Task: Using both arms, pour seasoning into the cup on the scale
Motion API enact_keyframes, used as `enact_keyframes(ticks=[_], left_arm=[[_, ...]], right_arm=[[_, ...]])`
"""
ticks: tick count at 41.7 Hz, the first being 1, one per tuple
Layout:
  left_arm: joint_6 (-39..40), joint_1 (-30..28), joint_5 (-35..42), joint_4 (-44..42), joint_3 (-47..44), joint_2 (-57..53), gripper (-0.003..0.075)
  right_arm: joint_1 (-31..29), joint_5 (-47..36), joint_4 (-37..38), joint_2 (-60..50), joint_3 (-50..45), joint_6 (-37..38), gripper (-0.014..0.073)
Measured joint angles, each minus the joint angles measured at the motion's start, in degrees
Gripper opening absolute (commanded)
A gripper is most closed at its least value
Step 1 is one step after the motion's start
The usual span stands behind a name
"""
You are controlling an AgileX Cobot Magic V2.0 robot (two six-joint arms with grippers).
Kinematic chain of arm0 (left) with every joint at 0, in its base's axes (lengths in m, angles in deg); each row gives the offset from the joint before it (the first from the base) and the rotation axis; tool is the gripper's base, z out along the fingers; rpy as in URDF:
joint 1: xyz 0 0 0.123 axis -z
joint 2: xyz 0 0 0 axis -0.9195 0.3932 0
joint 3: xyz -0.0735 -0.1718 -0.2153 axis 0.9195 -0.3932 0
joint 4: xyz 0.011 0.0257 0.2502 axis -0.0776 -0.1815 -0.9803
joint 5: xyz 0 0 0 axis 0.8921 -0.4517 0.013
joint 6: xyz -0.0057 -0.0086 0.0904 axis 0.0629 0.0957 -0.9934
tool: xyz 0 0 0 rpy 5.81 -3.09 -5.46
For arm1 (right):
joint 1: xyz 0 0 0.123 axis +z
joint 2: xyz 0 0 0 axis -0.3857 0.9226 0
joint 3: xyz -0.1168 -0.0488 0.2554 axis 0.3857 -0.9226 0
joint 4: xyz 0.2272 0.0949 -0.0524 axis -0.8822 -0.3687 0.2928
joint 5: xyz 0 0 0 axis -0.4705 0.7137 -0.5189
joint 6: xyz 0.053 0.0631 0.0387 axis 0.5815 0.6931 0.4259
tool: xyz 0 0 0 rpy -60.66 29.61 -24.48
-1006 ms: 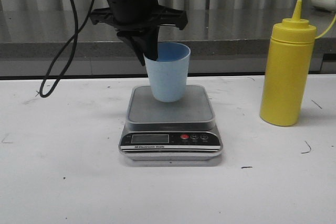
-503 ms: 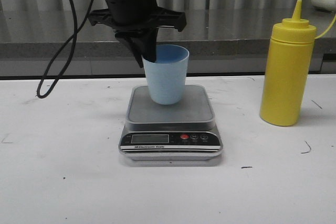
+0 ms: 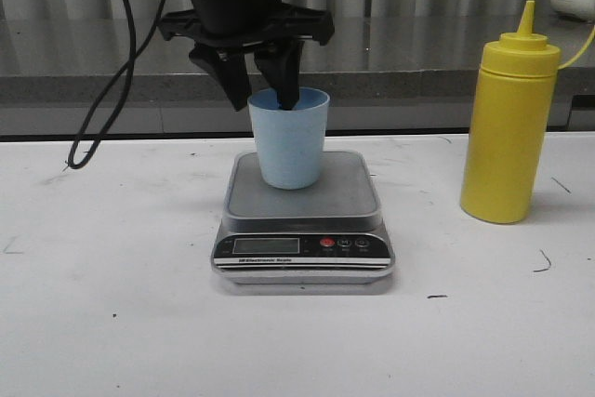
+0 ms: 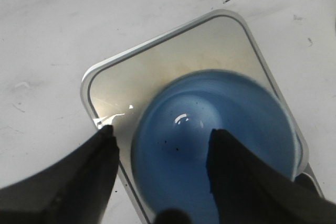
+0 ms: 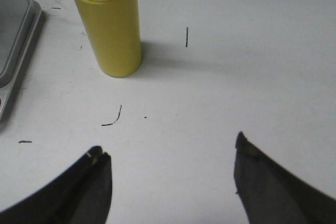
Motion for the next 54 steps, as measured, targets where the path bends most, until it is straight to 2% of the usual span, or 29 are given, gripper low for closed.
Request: enact_keyframes(ticks=[13, 29, 34, 42, 54], left_arm=[[-2.52, 0.00, -1.52, -0.10, -2.82, -16.10, 0.0385], [-2.93, 0.00, 4.59, -3.29, -24.36, -43.88, 0.0386], [-2.68, -2.26, 5.53, -3.18, -29.92, -51.91, 0.0387], [-3.26, -9.06, 3.60, -2.19, -36.17, -60.94, 0.0387], [-6.42, -9.82, 3.54, 1.53, -45.68, -73.77, 0.0386]], right_arm=[[0.00, 0.00, 0.00, 0.00, 0.00, 0.00, 0.0516], [0.00, 0.00, 0.00, 0.00, 0.00, 0.00, 0.0516], [0.00, 0.00, 0.00, 0.00, 0.00, 0.00, 0.0516], [0.00, 0.00, 0.00, 0.00, 0.00, 0.00, 0.0516], [0.00, 0.00, 0.00, 0.00, 0.00, 0.00, 0.0516]])
